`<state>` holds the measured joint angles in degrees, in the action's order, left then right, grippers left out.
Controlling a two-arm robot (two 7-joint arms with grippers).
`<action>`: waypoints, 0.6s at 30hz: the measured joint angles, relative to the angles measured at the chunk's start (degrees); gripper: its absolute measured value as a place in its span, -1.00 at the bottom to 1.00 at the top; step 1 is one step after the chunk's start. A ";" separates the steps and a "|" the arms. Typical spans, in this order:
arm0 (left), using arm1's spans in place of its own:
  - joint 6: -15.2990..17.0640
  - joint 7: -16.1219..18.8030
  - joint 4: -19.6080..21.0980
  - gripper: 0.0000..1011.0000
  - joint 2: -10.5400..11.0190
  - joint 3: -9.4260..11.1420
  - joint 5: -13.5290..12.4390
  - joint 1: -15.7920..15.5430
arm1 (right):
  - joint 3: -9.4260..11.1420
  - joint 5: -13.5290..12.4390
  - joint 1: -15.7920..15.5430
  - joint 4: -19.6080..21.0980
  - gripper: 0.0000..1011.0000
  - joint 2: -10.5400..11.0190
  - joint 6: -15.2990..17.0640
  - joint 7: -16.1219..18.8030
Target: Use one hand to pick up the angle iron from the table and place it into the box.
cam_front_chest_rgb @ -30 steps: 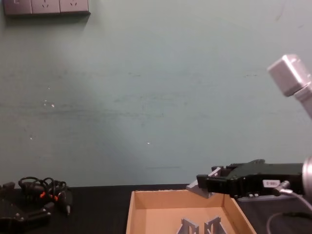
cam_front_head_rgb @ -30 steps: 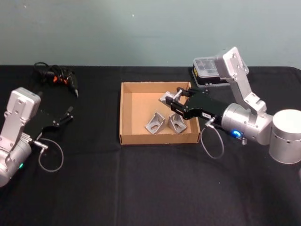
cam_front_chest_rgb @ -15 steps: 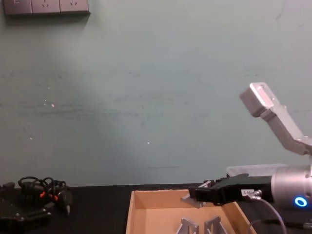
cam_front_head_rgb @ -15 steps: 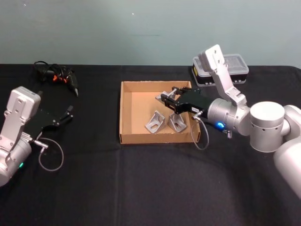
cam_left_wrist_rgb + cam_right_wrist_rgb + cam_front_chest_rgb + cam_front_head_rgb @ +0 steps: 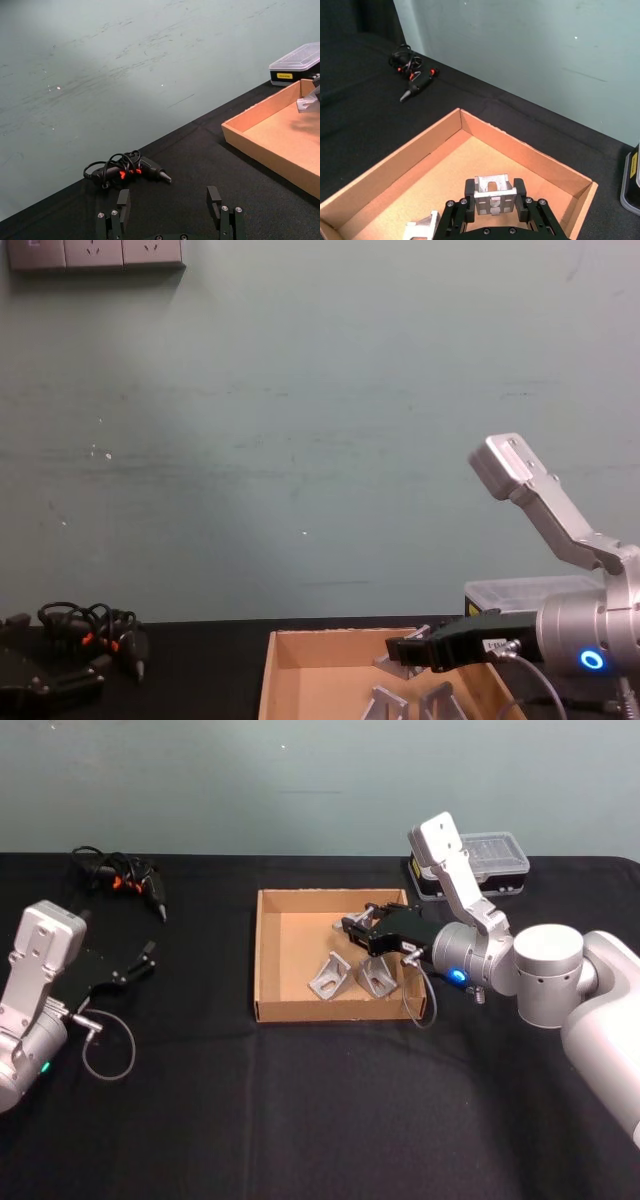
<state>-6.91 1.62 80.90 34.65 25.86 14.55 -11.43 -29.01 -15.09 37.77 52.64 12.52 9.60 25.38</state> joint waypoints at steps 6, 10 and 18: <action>0.00 0.00 0.00 0.98 0.00 0.00 0.00 0.00 | 0.18 1.18 0.74 -1.74 -0.11 -0.72 -0.23 0.48; 0.00 0.00 0.00 0.98 0.00 0.00 0.00 0.00 | 0.26 1.91 0.95 -2.38 -0.11 -1.03 -0.41 0.84; 0.00 0.00 0.00 0.98 0.00 0.00 0.00 0.00 | 0.26 3.46 1.01 -3.18 0.04 -1.40 -0.92 1.61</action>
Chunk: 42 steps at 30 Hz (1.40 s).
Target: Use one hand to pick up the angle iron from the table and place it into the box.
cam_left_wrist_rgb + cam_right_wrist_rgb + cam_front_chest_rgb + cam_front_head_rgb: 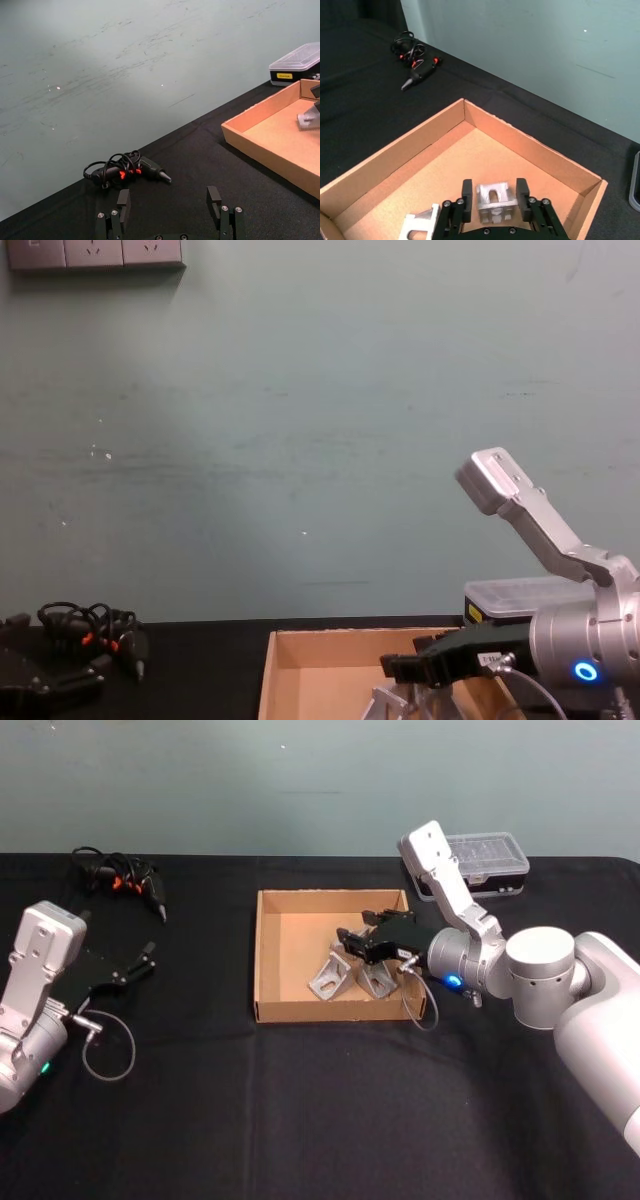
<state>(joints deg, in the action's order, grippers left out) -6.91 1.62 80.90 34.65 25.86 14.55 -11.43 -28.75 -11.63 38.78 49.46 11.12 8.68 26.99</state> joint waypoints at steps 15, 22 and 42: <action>0.00 0.00 0.00 0.98 0.00 0.00 0.00 0.00 | 1.50 1.54 -2.81 5.42 0.91 1.00 -2.41 -0.87; 0.00 0.00 0.00 0.98 0.00 0.00 0.00 0.00 | 2.35 2.07 -5.76 10.52 0.98 2.46 -3.56 -2.07; 0.00 0.00 0.00 0.98 0.00 0.00 0.00 0.00 | 8.35 6.17 -19.78 27.22 0.98 8.80 -13.54 -8.74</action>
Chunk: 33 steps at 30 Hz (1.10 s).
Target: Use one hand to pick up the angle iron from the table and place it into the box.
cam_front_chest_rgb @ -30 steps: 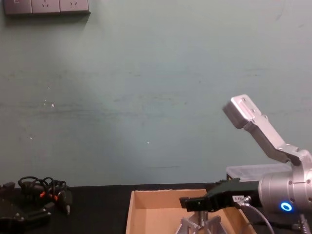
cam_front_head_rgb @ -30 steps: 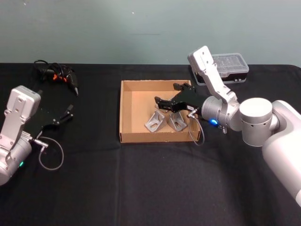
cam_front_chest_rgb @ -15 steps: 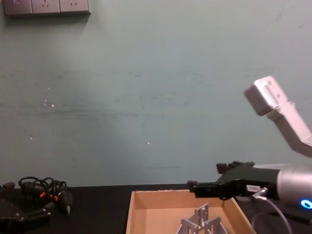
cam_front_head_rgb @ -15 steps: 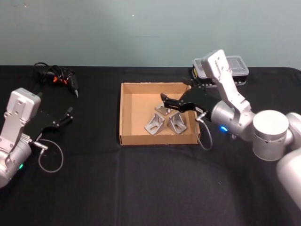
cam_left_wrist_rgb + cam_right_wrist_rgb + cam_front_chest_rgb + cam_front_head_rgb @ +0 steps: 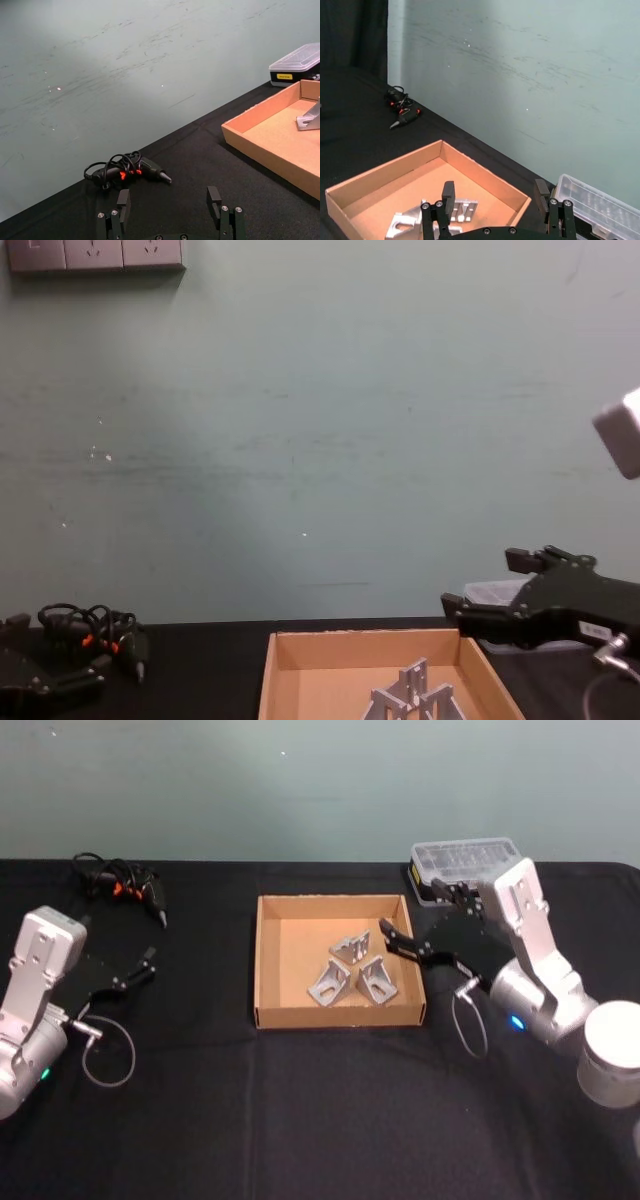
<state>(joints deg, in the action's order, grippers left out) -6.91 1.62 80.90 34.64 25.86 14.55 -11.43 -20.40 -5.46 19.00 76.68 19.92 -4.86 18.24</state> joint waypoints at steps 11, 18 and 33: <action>0.00 0.00 0.00 0.98 0.00 0.00 0.00 0.00 | 0.96 1.72 -2.18 0.95 0.98 0.51 -2.27 -1.26; 0.00 0.00 0.00 0.98 0.00 0.00 0.00 0.00 | 0.84 1.47 -1.98 0.89 0.98 0.48 -2.11 -1.15; 0.00 0.00 0.00 0.98 0.00 0.00 0.00 0.00 | 0.74 1.29 -1.83 0.80 0.98 0.42 -1.80 -0.98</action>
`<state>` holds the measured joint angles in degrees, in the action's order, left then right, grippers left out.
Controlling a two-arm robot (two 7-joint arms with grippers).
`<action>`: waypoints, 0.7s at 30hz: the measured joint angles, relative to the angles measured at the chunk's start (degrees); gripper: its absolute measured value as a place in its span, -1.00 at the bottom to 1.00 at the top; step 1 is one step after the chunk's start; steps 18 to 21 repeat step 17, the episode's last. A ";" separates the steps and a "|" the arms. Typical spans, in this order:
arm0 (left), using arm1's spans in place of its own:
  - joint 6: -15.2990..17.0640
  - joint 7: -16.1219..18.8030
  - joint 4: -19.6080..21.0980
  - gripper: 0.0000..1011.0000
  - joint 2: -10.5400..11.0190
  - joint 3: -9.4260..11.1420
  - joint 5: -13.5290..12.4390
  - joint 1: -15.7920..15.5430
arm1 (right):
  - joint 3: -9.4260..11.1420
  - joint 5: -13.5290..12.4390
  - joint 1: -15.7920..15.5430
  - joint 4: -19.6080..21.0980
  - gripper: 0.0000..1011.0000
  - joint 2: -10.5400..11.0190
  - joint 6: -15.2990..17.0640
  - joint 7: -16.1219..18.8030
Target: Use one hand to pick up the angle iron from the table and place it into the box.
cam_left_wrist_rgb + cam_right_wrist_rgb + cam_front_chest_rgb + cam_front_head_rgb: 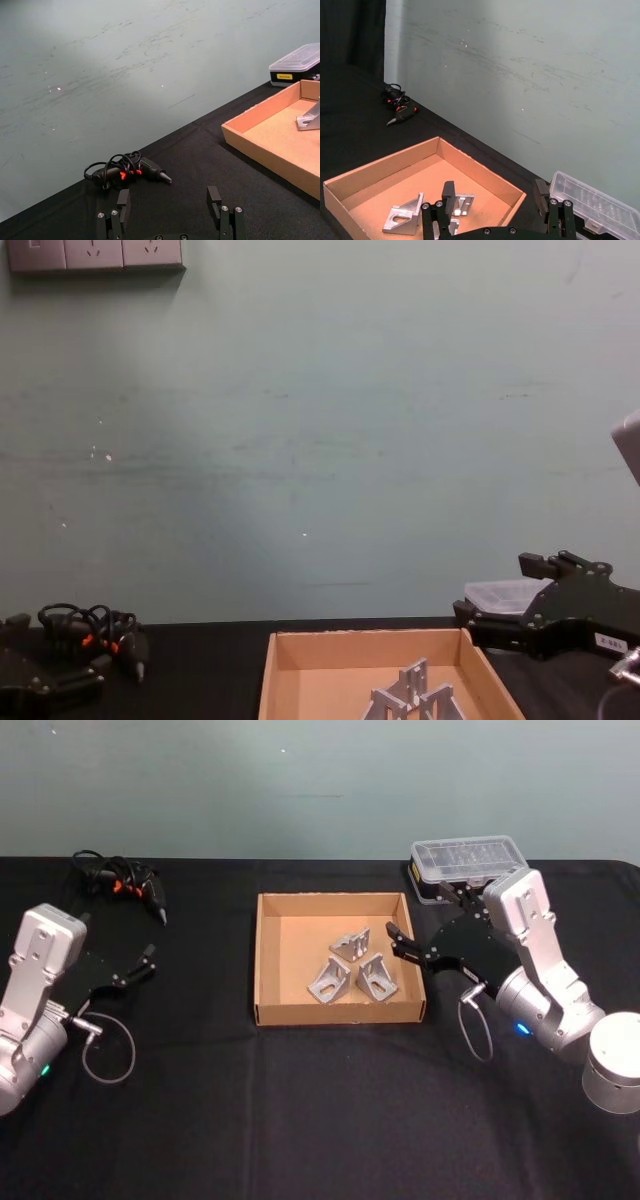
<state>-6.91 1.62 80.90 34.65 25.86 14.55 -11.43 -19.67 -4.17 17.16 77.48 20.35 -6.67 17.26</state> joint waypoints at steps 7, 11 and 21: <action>0.00 0.00 0.00 0.98 0.00 0.00 0.00 0.00 | -0.03 -0.04 0.03 -0.01 0.98 0.00 0.03 0.04; 0.00 0.00 0.00 0.98 0.00 0.00 0.00 0.00 | -0.03 -0.07 0.06 -0.01 0.98 0.00 0.05 0.07; 0.00 0.00 0.00 0.98 0.00 0.00 0.00 0.00 | -0.03 -0.09 0.07 -0.01 0.98 0.00 0.08 0.11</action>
